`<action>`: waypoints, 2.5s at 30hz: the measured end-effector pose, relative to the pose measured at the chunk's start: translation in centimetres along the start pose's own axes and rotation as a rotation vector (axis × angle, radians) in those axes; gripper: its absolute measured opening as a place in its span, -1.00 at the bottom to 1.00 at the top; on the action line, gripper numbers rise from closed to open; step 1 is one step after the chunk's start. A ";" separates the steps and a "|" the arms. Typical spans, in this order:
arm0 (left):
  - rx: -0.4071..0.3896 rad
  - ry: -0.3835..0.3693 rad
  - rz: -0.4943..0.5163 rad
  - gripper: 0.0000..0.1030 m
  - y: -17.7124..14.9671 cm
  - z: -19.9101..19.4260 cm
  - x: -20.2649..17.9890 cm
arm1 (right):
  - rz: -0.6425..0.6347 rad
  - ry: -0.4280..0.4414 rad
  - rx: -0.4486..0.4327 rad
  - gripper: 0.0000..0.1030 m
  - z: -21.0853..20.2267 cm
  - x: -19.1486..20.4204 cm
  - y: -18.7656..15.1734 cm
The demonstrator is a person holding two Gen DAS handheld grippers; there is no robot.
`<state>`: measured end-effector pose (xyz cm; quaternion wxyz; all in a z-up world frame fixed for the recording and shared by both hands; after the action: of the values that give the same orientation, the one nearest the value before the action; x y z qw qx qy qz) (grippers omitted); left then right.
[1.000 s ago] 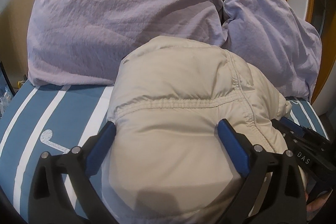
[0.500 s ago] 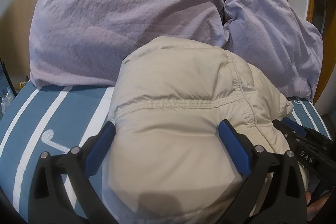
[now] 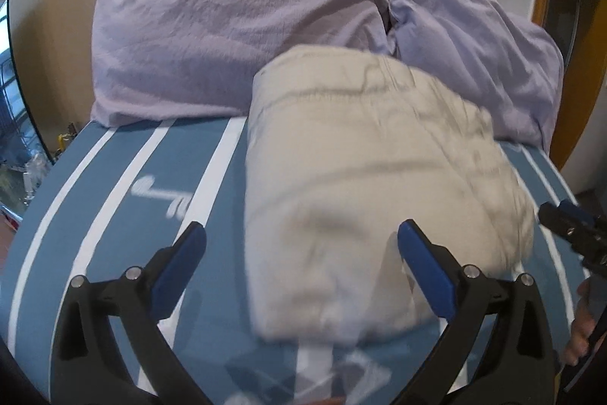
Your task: Fold large clothes
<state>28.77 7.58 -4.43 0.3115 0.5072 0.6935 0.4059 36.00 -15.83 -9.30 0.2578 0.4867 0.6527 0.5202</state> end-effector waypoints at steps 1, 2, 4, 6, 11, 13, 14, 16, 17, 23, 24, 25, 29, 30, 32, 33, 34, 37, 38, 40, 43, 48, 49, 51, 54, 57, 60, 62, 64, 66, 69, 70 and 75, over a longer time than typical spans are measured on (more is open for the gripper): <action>0.006 0.002 0.004 0.96 -0.6 -0.7 0.0 | 0.000 0.007 0.003 0.97 -0.7 0.1 -0.3; 0.014 0.004 0.005 0.96 -1.1 -1.3 0.2 | -0.001 0.017 0.004 0.97 -1.7 0.3 -0.9; 0.023 0.001 0.000 0.96 -2.1 -2.4 0.3 | -0.010 0.030 0.004 0.97 -3.0 0.7 -1.7; 0.023 -0.004 -0.014 0.96 -2.9 -3.5 0.4 | -0.027 0.028 0.008 0.97 -3.9 1.0 -2.3; 0.024 -0.037 -0.029 0.96 -4.3 -5.3 -0.1 | -0.015 0.031 0.030 0.97 -5.2 1.0 -3.5; 0.022 -0.049 -0.030 0.96 -4.7 -5.9 -0.3 | -0.012 0.036 0.038 0.97 -5.4 0.9 -3.8; 0.020 -0.052 -0.031 0.96 -4.9 -6.1 -0.3 | -0.014 0.035 0.043 0.97 -5.5 1.0 -3.9; 0.017 -0.060 -0.036 0.96 -5.0 -6.5 -0.4 | -0.016 0.037 0.049 0.97 -5.7 1.1 -4.2; 0.017 -0.063 -0.041 0.96 -5.0 -6.5 -0.3 | -0.018 0.040 0.049 0.97 -5.7 1.2 -4.2; 0.018 -0.075 -0.064 0.96 -5.1 -6.9 -0.2 | -0.032 0.049 0.057 0.97 -5.9 1.7 -4.5; 0.019 -0.077 -0.066 0.96 -5.1 -6.9 -0.2 | -0.033 0.050 0.058 0.97 -5.9 1.8 -4.5; 0.021 -0.080 -0.069 0.96 -5.2 -6.9 -0.2 | -0.033 0.051 0.060 0.97 -5.9 1.8 -4.6; 0.029 -0.096 -0.079 0.96 -5.5 -7.2 -0.4 | -0.032 0.059 0.070 0.97 -6.2 1.9 -4.9; 0.029 -0.098 -0.079 0.96 -5.6 -7.2 -0.5 | -0.033 0.060 0.072 0.97 -6.2 1.9 -5.0; 0.029 -0.104 -0.080 0.96 -5.7 -7.3 -0.6 | -0.035 0.062 0.075 0.97 -6.2 1.9 -5.0; 0.030 -0.105 -0.080 0.96 -5.7 -7.3 -0.7 | -0.037 0.062 0.077 0.97 -6.2 1.9 -5.1; 0.031 -0.106 -0.080 0.96 -5.8 -7.3 -0.7 | -0.038 0.062 0.079 0.97 -6.2 1.9 -5.2; 0.035 -0.114 -0.083 0.96 -5.9 -7.3 -0.9 | -0.035 0.065 0.083 0.97 -6.2 1.8 -5.2; 0.038 -0.117 -0.084 0.96 -6.0 -7.3 -1.0 | -0.035 0.067 0.082 0.97 -6.3 1.9 -5.2; 0.041 -0.120 -0.084 0.96 -6.0 -7.2 -1.1 | -0.036 0.068 0.082 0.97 -6.3 1.9 -5.2; 0.043 -0.126 -0.087 0.96 -6.1 -7.2 -1.2 | -0.038 0.074 0.087 0.97 -6.3 2.1 -5.3; 0.050 -0.135 -0.089 0.96 -6.4 -7.3 -1.4 | -0.036 0.080 0.097 0.97 -6.2 2.2 -5.6; 0.050 -0.135 -0.089 0.96 -6.5 -7.3 -1.4 | -0.036 0.079 0.099 0.97 -6.2 2.2 -5.7; 0.052 -0.136 -0.092 0.96 -6.6 -7.4 -1.4 | -0.036 0.078 0.102 0.97 -6.2 2.2 -5.8; 0.054 -0.137 -0.097 0.96 -6.6 -7.4 -1.5 | -0.037 0.078 0.102 0.97 -6.2 2.3 -5.8; 0.052 -0.140 -0.092 0.96 -6.6 -7.4 -1.6 | -0.037 0.079 0.100 0.97 -6.2 2.3 -5.8; 0.049 -0.144 -0.085 0.96 -6.6 -7.5 -1.8 | -0.036 0.080 0.100 0.97 -6.2 2.4 -5.9; 0.048 -0.145 -0.084 0.96 -6.6 -7.5 -1.9 | -0.036 0.081 0.102 0.97 -6.2 2.4 -5.8; 0.049 -0.145 -0.085 0.96 -6.5 -7.5 -1.9 | -0.035 0.082 0.102 0.97 -6.3 2.4 -5.9; 0.049 -0.145 -0.084 0.96 -6.5 -7.5 -1.9 | -0.034 0.082 0.101 0.97 -6.3 2.5 -5.8; 0.050 -0.147 -0.084 0.96 -6.6 -7.5 -2.0 | -0.031 0.085 0.098 0.97 -6.4 2.5 -5.9; 0.049 -0.146 -0.084 0.96 -6.6 -7.5 -2.0 | -0.030 0.085 0.098 0.97 -6.3 2.5 -5.8; 0.049 -0.147 -0.085 0.96 -6.5 -7.4 -2.1 | -0.027 0.086 0.099 0.97 -6.4 2.5 -5.8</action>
<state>20.17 2.73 -6.57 0.3659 0.5132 0.6993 0.3373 27.49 -16.20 -12.17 0.2120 0.4672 0.6947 0.5043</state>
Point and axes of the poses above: each gripper's, at about its wrist camera, not at the fingertips, and z roughly the way its jaws point, x to its left, y to its top, the point moved 6 cm from there along z, roughly the way its jaws point, and after that the axes turned 15 degrees about -x, right-handed, at the moved point
